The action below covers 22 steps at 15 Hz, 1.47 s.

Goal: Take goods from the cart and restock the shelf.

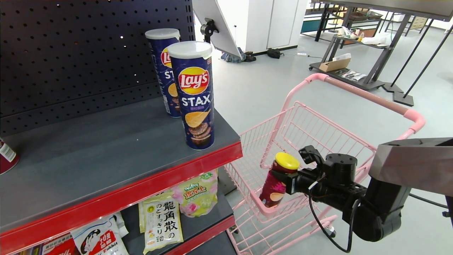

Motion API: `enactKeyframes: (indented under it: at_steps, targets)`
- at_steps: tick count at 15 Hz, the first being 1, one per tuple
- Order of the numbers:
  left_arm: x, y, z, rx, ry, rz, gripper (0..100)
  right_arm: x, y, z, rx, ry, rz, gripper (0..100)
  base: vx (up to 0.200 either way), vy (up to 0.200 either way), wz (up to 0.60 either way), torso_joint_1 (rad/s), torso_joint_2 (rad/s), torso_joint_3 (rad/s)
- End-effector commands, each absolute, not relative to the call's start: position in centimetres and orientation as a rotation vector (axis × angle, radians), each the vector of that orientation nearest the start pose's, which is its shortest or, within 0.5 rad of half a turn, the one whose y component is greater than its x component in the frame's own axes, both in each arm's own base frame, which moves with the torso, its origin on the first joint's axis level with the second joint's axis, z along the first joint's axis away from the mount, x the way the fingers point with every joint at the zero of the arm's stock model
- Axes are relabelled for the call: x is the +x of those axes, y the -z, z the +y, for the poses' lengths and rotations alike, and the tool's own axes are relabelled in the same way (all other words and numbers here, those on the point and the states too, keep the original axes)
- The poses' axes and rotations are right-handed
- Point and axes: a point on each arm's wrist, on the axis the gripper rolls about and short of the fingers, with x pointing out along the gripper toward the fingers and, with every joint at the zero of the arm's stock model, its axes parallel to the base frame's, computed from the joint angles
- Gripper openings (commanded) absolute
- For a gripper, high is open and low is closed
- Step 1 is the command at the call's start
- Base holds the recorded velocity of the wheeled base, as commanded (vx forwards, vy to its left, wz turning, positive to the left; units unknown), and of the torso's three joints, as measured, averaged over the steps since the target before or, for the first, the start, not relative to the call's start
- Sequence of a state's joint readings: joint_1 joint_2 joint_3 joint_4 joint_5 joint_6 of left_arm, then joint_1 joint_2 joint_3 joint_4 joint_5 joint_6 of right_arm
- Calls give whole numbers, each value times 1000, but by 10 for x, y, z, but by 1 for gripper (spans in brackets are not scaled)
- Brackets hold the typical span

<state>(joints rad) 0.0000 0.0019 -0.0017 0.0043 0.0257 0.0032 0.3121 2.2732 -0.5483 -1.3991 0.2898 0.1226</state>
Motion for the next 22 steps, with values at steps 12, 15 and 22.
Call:
enactKeyframes:
  at_steps: [12, 15, 22]
  targets:
    - [-23, -75, 1, 3, -26, 6, 100, 133, -290, 32, 11, -380, 87, 0, 0, 0, 0, 0, 0, 0]
    - [-23, -75, 1, 3, -25, 8, 100, 57, -248, 12, -28, -288, 119, 0, 0, 0, 0, 0, 0, 0]
    - [-23, -75, 1, 2, -25, 6, 100, 35, -221, 3, -47, -92, 167, 0, 0, 0, 0, 0, 0, 0]
